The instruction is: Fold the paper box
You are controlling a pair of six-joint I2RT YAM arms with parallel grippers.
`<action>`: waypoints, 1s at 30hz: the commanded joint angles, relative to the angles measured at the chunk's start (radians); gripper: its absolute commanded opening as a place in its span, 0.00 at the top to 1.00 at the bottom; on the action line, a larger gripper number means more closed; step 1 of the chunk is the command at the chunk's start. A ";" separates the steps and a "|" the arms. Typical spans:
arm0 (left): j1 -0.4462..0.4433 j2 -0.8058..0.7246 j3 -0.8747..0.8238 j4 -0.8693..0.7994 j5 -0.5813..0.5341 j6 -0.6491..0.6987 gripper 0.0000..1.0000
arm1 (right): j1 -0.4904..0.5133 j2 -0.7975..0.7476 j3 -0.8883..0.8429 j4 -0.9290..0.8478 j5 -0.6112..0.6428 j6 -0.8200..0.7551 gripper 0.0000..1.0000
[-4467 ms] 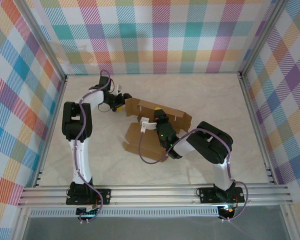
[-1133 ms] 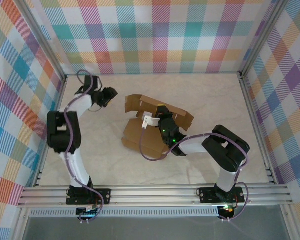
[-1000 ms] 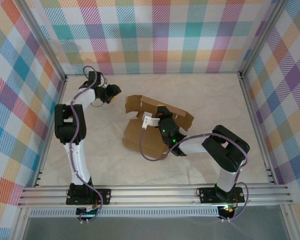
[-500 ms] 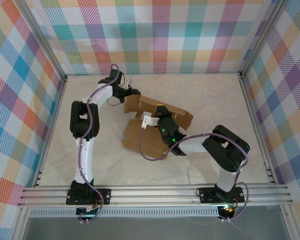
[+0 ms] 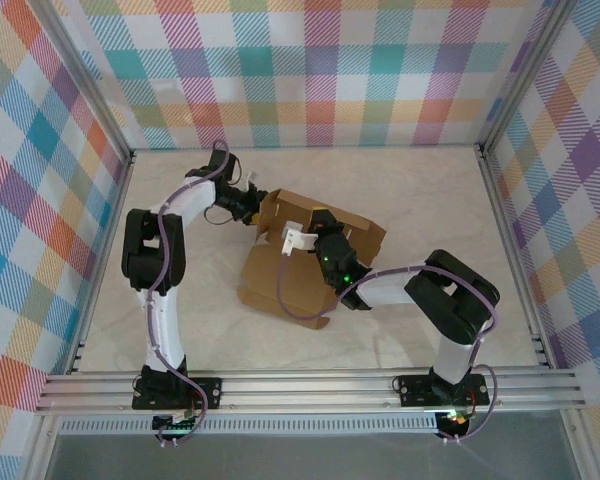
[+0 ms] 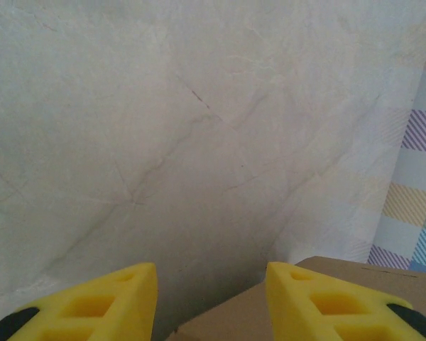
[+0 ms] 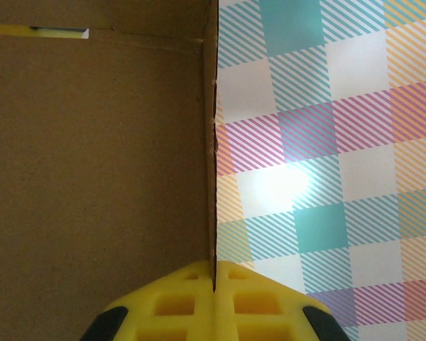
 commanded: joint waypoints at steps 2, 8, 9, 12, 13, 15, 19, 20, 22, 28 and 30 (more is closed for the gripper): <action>-0.022 -0.096 -0.058 0.030 -0.059 -0.005 0.56 | -0.008 0.021 0.039 0.013 0.011 0.009 1.00; -0.029 -0.232 -0.209 0.163 -0.137 0.025 0.53 | -0.009 0.037 0.050 0.004 0.026 0.009 1.00; -0.029 -0.254 -0.241 0.189 -0.139 0.027 0.53 | -0.009 0.038 0.052 -0.002 0.027 0.012 1.00; -0.031 -0.268 -0.279 0.215 -0.113 0.029 0.52 | -0.010 0.039 0.057 -0.002 0.026 0.015 1.00; -0.033 -0.262 -0.281 0.216 -0.101 0.027 0.52 | -0.011 0.041 0.057 -0.003 0.025 0.017 1.00; -0.039 -0.241 -0.278 0.218 -0.099 0.028 0.52 | -0.010 0.042 0.060 -0.004 0.023 0.019 1.00; -0.054 -0.246 -0.290 0.238 -0.087 0.036 0.51 | -0.011 0.041 0.060 -0.011 0.025 0.017 1.00; -0.058 -0.255 -0.307 0.252 -0.093 0.047 0.51 | -0.010 0.039 0.058 -0.015 0.025 0.019 1.00; -0.065 -0.274 -0.338 0.282 -0.109 0.069 0.50 | -0.010 0.039 0.061 -0.021 0.025 0.020 1.00; -0.068 -0.311 -0.450 0.461 -0.138 0.090 0.51 | -0.009 0.053 0.072 -0.024 0.033 0.004 1.00; -0.068 -0.313 -0.462 0.482 -0.152 0.091 0.51 | -0.009 0.065 0.070 -0.009 0.034 -0.021 1.00</action>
